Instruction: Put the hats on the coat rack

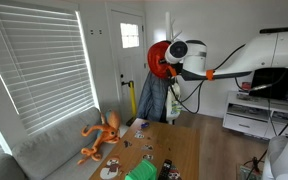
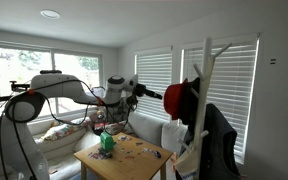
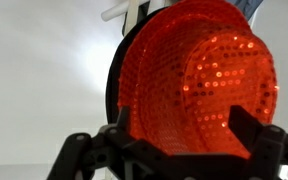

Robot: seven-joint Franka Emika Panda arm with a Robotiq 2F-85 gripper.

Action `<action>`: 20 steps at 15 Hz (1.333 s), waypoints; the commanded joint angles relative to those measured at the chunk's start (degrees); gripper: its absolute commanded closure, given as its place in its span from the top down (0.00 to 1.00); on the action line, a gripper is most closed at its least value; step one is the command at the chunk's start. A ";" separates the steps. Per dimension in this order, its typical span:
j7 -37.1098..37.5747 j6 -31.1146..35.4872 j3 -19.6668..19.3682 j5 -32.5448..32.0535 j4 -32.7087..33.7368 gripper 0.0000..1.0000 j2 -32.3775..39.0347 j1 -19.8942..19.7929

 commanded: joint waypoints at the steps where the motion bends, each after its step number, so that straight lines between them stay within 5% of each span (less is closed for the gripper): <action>1: -2.65 -3.29 0.24 8.43 2.74 1.00 -0.23 1.72; 10: -14.09 -18.42 3.61 29.28 11.30 1.00 0.37 3.62; 20: -18.61 -26.17 8.30 34.24 16.86 1.00 1.59 4.16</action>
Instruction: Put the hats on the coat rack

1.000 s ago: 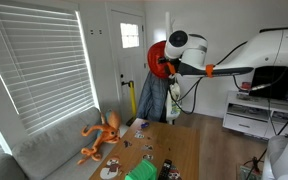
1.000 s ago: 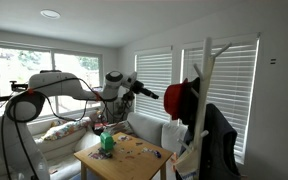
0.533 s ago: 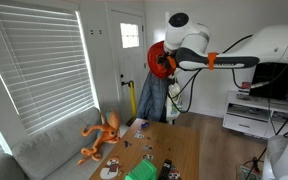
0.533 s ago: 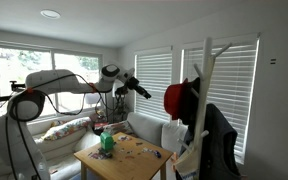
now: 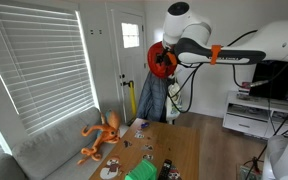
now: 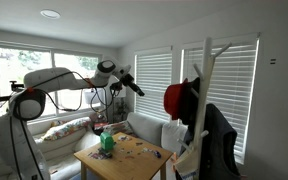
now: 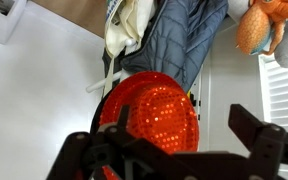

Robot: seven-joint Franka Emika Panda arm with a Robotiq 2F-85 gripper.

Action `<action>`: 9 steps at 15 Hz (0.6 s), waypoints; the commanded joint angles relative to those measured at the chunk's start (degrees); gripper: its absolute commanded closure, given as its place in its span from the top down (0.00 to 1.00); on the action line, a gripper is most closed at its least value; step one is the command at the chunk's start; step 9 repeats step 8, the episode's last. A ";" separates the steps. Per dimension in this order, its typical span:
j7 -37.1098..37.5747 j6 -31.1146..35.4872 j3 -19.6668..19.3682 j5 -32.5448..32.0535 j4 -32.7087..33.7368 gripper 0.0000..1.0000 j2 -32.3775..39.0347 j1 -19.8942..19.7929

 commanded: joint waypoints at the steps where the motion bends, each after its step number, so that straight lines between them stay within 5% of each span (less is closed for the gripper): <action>1: -2.19 -2.94 1.33 1.91 3.59 1.00 1.68 0.57; 9: -0.51 -1.08 1.26 0.12 1.19 1.00 0.79 -0.05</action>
